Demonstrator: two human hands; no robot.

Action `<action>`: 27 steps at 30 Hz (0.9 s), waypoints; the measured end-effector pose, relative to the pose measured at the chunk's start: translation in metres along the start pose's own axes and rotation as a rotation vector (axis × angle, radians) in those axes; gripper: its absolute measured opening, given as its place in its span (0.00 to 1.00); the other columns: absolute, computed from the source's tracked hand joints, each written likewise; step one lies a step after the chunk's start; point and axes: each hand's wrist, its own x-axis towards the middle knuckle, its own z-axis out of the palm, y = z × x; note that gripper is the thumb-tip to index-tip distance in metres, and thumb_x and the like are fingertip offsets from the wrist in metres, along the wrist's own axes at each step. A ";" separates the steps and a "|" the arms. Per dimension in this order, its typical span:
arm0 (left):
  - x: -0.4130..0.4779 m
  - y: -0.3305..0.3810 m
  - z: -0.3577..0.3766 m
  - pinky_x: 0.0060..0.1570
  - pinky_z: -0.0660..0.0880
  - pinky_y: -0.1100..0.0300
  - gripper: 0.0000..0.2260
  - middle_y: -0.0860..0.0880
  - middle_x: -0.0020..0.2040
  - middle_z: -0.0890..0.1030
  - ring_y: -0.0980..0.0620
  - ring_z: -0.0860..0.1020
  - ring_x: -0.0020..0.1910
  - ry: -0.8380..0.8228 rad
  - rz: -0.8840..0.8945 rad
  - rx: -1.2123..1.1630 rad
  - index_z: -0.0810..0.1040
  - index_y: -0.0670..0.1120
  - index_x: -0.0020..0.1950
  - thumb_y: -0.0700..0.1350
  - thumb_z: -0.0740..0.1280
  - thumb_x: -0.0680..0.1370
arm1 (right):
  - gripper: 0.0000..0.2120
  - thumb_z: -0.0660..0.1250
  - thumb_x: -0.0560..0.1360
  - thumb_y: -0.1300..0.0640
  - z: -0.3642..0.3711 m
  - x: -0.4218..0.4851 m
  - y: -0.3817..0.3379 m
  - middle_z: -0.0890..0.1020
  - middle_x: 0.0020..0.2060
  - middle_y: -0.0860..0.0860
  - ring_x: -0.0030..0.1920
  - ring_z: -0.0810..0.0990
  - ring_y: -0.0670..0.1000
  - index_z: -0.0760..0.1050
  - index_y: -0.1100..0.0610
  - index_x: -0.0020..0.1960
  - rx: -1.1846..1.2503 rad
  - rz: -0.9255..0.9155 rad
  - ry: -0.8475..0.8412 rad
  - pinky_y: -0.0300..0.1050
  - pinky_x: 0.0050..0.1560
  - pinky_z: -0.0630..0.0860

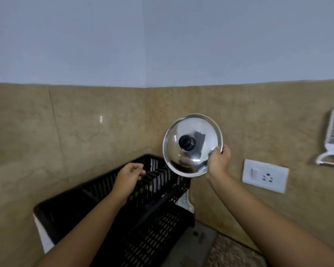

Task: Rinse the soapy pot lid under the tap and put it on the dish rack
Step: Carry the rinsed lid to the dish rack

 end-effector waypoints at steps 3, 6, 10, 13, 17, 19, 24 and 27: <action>0.016 -0.012 -0.003 0.37 0.69 0.65 0.10 0.48 0.47 0.81 0.54 0.76 0.42 -0.017 -0.048 -0.018 0.77 0.42 0.57 0.42 0.59 0.81 | 0.12 0.54 0.79 0.63 0.033 0.016 0.026 0.78 0.46 0.56 0.46 0.76 0.55 0.74 0.61 0.57 -0.023 -0.032 0.000 0.50 0.50 0.74; 0.028 -0.024 -0.006 0.39 0.68 0.63 0.08 0.49 0.52 0.81 0.53 0.77 0.45 -0.013 -0.087 -0.044 0.77 0.47 0.55 0.43 0.60 0.80 | 0.12 0.54 0.79 0.63 0.061 0.027 0.052 0.77 0.45 0.55 0.45 0.75 0.55 0.74 0.61 0.56 -0.053 -0.051 -0.005 0.52 0.50 0.75; 0.030 -0.027 -0.008 0.40 0.68 0.62 0.09 0.51 0.50 0.82 0.53 0.78 0.48 -0.032 -0.144 -0.137 0.77 0.49 0.55 0.45 0.59 0.80 | 0.09 0.55 0.79 0.61 0.083 0.039 0.084 0.78 0.44 0.54 0.43 0.77 0.57 0.74 0.57 0.52 -0.122 -0.075 -0.034 0.59 0.49 0.77; 0.029 -0.026 -0.008 0.39 0.67 0.64 0.09 0.51 0.50 0.82 0.54 0.77 0.46 -0.030 -0.108 -0.135 0.77 0.48 0.56 0.44 0.59 0.80 | 0.11 0.56 0.78 0.62 0.087 0.045 0.102 0.78 0.43 0.55 0.43 0.77 0.56 0.75 0.61 0.55 -0.142 -0.058 -0.053 0.58 0.50 0.77; 0.028 -0.027 -0.007 0.37 0.67 0.66 0.10 0.50 0.50 0.82 0.56 0.76 0.43 -0.081 -0.117 -0.101 0.77 0.47 0.57 0.43 0.59 0.80 | 0.09 0.56 0.77 0.61 0.087 0.045 0.122 0.78 0.41 0.56 0.42 0.75 0.55 0.74 0.56 0.51 -0.171 -0.006 -0.100 0.52 0.44 0.73; 0.027 -0.028 -0.007 0.37 0.67 0.65 0.10 0.49 0.50 0.83 0.57 0.76 0.43 -0.094 -0.113 -0.096 0.77 0.47 0.57 0.43 0.59 0.80 | 0.08 0.56 0.77 0.60 0.087 0.048 0.128 0.77 0.37 0.55 0.39 0.75 0.55 0.74 0.55 0.48 -0.177 0.015 -0.110 0.51 0.40 0.72; 0.026 -0.025 -0.008 0.38 0.66 0.66 0.09 0.48 0.53 0.82 0.56 0.76 0.44 -0.102 -0.110 -0.118 0.77 0.47 0.56 0.42 0.59 0.79 | 0.10 0.56 0.77 0.62 0.088 0.055 0.131 0.77 0.34 0.52 0.34 0.76 0.56 0.76 0.57 0.51 -0.180 0.046 -0.138 0.52 0.39 0.74; 0.027 -0.024 -0.008 0.38 0.66 0.66 0.08 0.47 0.55 0.82 0.55 0.76 0.46 -0.106 -0.099 -0.115 0.76 0.48 0.55 0.42 0.59 0.79 | 0.10 0.56 0.78 0.61 0.086 0.058 0.134 0.76 0.34 0.52 0.32 0.74 0.55 0.75 0.57 0.53 -0.206 0.053 -0.153 0.53 0.39 0.75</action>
